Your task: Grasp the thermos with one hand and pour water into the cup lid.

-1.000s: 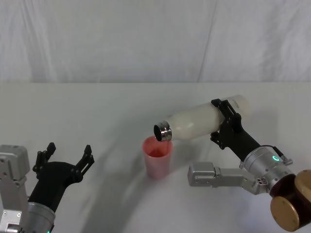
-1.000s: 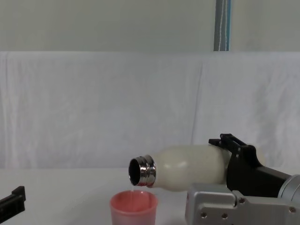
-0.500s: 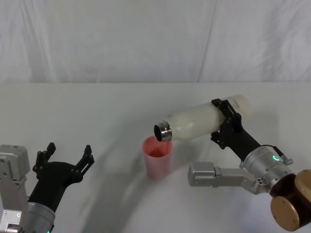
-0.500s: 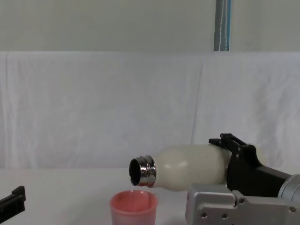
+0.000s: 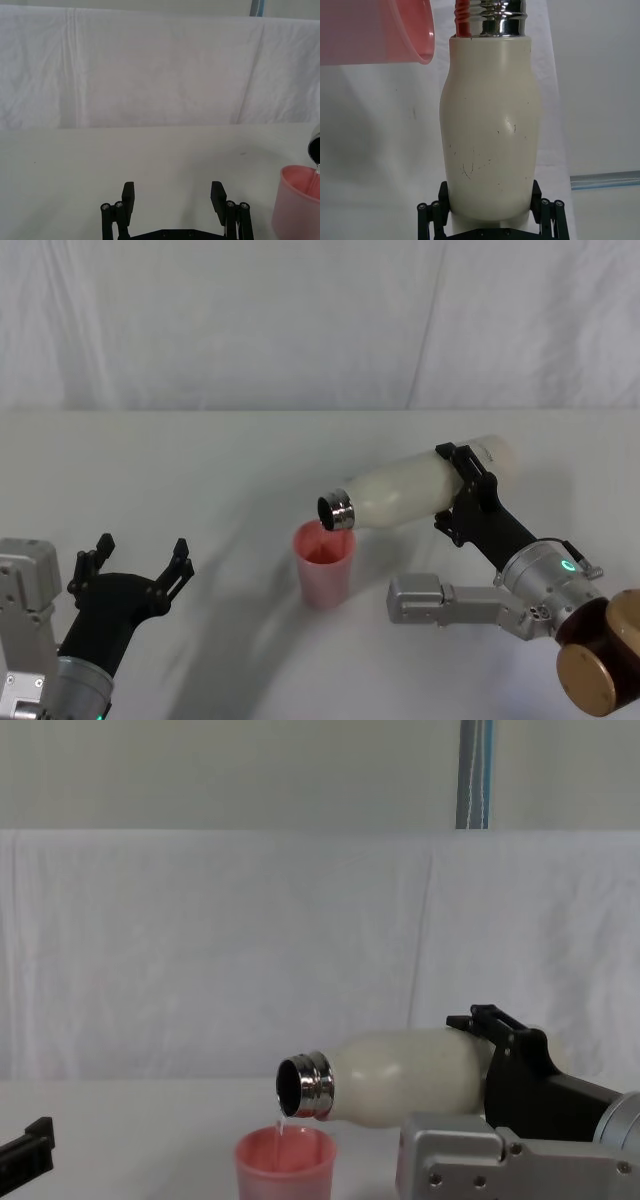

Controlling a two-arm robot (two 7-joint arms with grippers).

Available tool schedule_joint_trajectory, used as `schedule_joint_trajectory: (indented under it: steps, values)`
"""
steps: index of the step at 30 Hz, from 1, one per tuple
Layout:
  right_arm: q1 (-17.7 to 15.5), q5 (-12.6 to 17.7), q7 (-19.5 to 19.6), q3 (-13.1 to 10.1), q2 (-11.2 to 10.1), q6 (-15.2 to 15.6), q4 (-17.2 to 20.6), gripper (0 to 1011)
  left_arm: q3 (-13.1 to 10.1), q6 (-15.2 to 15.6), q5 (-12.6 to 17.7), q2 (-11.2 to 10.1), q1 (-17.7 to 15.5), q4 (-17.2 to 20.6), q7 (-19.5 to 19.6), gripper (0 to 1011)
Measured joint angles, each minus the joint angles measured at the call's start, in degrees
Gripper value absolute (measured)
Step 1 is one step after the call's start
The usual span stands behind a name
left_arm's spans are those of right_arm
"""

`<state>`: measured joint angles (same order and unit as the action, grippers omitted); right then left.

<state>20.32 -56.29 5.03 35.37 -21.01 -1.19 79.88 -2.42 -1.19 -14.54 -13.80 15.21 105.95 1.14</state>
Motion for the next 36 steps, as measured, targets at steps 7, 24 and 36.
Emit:
schedule_joint_trajectory:
  steps: [7, 24, 36]
  values:
    - [0.04, -0.21, 0.08, 0.04, -0.03, 0.09, -0.13, 950, 0.00, 0.00, 0.00, 0.00, 0.00, 0.00, 0.00, 1001]
    - [0.01, -0.29, 0.12, 0.05, 0.00, 0.25, -0.16, 950, 0.00, 0.00, 0.00, 0.00, 0.00, 0.00, 0.00, 1001]
    - [-0.01, -0.27, 0.11, 0.05, 0.01, 0.25, -0.21, 950, 0.00, 0.00, 0.00, 0.00, 0.00, 0.00, 0.00, 1001]
